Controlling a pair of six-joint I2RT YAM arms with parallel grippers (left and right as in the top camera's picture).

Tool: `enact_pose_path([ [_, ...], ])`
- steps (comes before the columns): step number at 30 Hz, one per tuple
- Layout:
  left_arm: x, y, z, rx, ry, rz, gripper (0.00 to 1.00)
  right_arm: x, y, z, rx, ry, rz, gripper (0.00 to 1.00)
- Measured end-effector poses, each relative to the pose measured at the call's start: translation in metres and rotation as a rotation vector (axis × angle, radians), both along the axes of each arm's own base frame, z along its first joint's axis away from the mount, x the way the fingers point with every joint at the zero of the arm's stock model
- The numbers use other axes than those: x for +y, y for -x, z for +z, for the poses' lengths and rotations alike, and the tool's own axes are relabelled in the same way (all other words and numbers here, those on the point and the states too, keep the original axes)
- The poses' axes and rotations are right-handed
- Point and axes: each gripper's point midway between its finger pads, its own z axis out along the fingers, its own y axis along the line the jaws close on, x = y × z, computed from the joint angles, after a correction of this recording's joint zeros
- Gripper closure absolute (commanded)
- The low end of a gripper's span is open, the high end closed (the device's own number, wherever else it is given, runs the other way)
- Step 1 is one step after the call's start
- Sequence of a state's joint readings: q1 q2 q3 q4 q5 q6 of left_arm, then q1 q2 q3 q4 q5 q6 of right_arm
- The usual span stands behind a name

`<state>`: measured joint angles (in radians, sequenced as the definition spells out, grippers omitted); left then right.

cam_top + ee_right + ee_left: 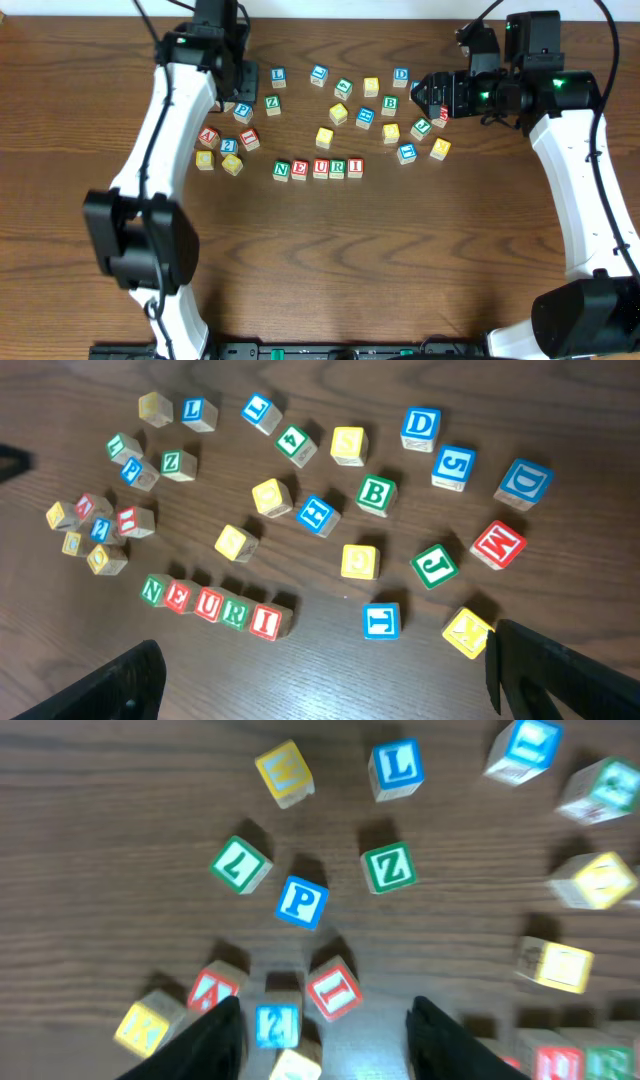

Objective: Spell out NEURIPS
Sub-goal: 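Move the left gripper over the upper-left blocks searching for the P, then lower the left gripper and grasp the blue P block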

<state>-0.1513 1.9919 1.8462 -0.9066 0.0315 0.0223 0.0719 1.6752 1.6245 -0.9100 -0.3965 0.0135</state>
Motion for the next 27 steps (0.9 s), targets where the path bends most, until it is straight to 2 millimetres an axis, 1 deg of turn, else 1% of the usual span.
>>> enact_pose_path([
  [3, -0.001, -0.008, -0.027, 0.034, -0.019, -0.032, 0.42, 0.001, 0.002, -0.002, 0.01, 0.001, 0.002, 0.01],
  [5, -0.001, -0.012, -0.042, 0.051, -0.028, -0.044, 0.42, 0.0, 0.003, -0.003, 0.017, 0.004, 0.0, 0.01],
  [9, 0.006, -0.02, -0.063, 0.071, -0.038, -0.048, 0.42, -0.001, 0.004, -0.005, 0.03, 0.011, -0.004, 0.01],
  [12, 0.014, -0.02, -0.077, 0.097, -0.048, -0.053, 0.43, -0.002, 0.005, -0.006, 0.031, 0.012, -0.005, 0.01],
  [17, 0.017, -0.019, -0.091, 0.126, -0.062, -0.078, 0.43, -0.002, 0.005, -0.009, 0.037, 0.017, -0.008, 0.01],
  [23, 0.016, -0.016, -0.114, 0.173, -0.067, -0.099, 0.44, -0.003, 0.009, -0.022, 0.066, 0.022, -0.009, 0.01],
  [27, 0.015, -0.016, -0.124, 0.187, -0.065, -0.1, 0.44, -0.004, 0.012, -0.03, 0.081, 0.026, -0.011, 0.01],
])
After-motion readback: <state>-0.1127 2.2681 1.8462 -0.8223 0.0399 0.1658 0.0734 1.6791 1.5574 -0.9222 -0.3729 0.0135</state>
